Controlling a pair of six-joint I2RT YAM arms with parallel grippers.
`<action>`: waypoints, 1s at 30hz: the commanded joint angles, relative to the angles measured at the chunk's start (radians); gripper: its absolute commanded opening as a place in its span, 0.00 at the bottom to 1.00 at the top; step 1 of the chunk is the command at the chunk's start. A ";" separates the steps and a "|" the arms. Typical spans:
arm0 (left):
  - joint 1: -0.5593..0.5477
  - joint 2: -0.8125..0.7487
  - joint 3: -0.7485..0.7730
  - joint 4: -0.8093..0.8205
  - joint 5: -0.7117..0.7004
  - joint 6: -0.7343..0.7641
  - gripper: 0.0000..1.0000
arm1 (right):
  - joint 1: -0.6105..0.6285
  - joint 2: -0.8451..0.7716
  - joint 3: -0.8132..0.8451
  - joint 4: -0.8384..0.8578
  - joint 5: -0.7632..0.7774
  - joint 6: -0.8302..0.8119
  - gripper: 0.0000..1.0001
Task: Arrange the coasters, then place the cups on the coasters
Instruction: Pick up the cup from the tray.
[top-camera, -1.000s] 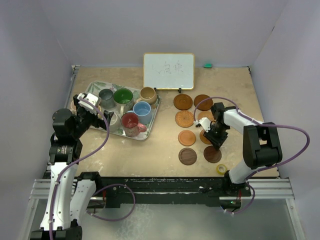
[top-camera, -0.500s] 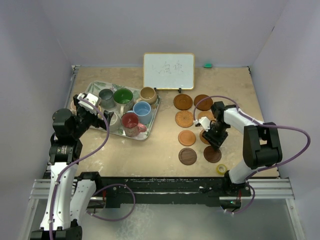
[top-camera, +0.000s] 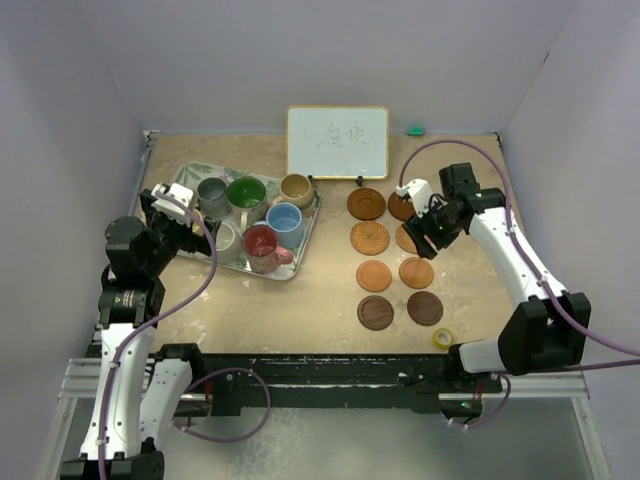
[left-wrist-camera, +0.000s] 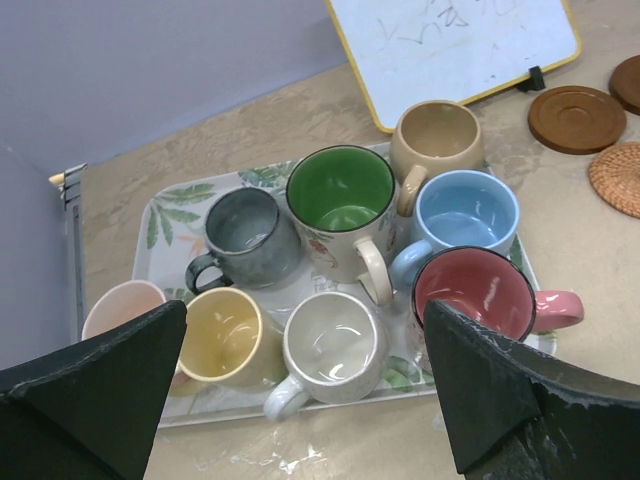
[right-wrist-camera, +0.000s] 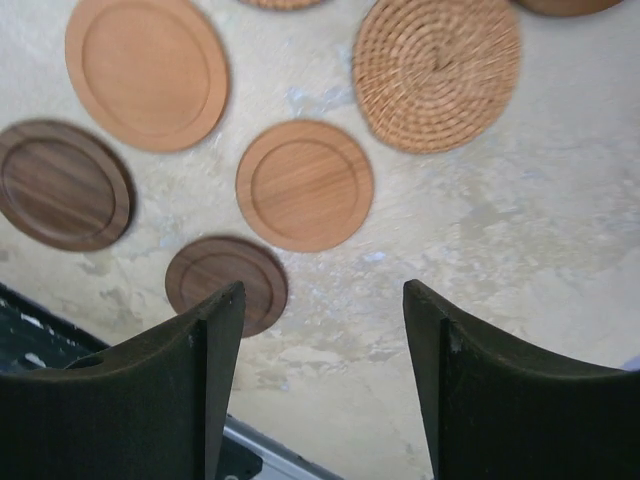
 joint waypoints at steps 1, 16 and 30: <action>0.008 0.004 0.055 0.013 -0.088 -0.026 0.98 | 0.011 -0.043 0.080 0.035 0.013 0.131 0.70; 0.007 0.120 0.153 -0.032 -0.162 -0.024 0.97 | 0.016 -0.219 0.024 0.259 0.061 0.291 1.00; 0.007 0.304 0.192 0.016 -0.173 -0.046 0.98 | 0.014 -0.350 -0.044 0.309 0.148 0.300 1.00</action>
